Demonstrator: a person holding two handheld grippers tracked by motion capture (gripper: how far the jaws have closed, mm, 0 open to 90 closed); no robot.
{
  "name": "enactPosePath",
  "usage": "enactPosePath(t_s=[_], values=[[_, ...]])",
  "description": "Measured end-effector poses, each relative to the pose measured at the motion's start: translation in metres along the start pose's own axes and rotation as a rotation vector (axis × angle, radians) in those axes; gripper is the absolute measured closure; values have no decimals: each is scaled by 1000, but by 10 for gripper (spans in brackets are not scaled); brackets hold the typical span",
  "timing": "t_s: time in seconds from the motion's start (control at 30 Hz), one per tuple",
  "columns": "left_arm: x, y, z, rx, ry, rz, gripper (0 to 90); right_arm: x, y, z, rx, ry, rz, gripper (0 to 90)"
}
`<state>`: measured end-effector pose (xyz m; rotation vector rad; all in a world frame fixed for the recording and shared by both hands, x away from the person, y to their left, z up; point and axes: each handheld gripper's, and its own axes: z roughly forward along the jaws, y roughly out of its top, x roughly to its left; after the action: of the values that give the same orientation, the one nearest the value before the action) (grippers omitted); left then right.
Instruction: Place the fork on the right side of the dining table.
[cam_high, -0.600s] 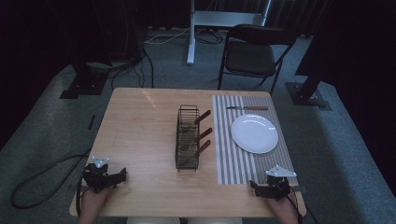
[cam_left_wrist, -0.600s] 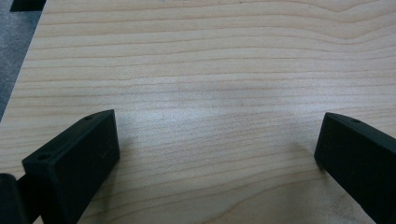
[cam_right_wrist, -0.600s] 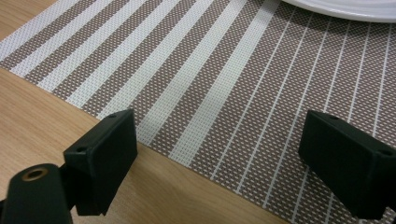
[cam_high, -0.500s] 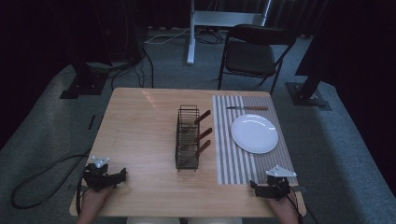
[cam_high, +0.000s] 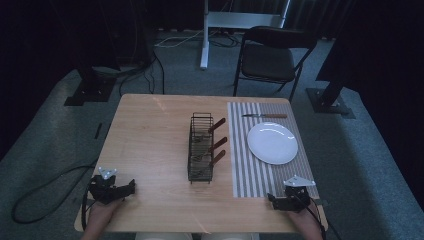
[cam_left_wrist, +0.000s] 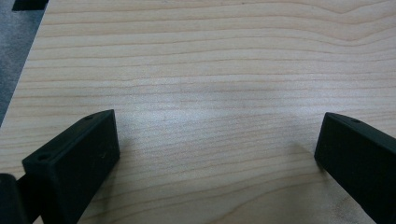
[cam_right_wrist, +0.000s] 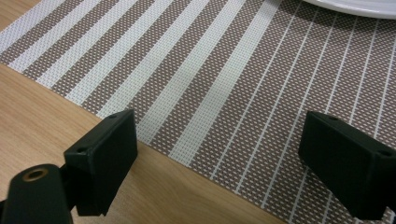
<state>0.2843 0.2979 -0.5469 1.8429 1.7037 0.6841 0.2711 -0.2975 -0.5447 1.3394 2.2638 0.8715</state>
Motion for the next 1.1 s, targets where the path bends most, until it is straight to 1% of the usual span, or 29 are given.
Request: enactPosePath(t_s=[0.1, 0.23, 0.27, 0.3, 0.4, 0.43, 0.47, 0.5, 0.6, 0.67, 0.8, 1.1], values=[[0, 0, 0, 0, 0, 0, 3, 0, 0, 0, 2, 0, -1, 117], [0, 0, 0, 0, 0, 0, 3, 1, 2, -5, -1, 25, 8, 133], [0, 0, 0, 0, 0, 0, 3, 1, 2, -7, -9, 26, 7, 134], [0, 0, 0, 0, 0, 0, 3, 1, 3, -8, -11, 41, 14, 136], [0, 0, 0, 0, 0, 0, 3, 2, 4, -11, -22, 40, 15, 137], [0, 0, 0, -1, 0, -1, 3, 2, 4, -15, -28, 56, 22, 146], [0, 0, 0, 0, 0, 0, 3, 2, 4, -15, -28, 56, 22, 146], [0, 0, 0, 0, 0, 0, 3, 2, 3, -18, -30, 65, 25, 147], [0, 0, 0, 0, 0, 0, 2, 2, 3, -20, -36, 74, 27, 152], [0, 0, 0, -1, 0, -1, 3, 4, 4, -25, -50, 78, 32, 152], [0, 0, 0, 0, 0, 0, 3, 8, 9, -31, -71, 76, 23, 153], [0, 0, 0, -1, 0, -1, 3, 17, 22, -40, -113, 96, 4, 162]])
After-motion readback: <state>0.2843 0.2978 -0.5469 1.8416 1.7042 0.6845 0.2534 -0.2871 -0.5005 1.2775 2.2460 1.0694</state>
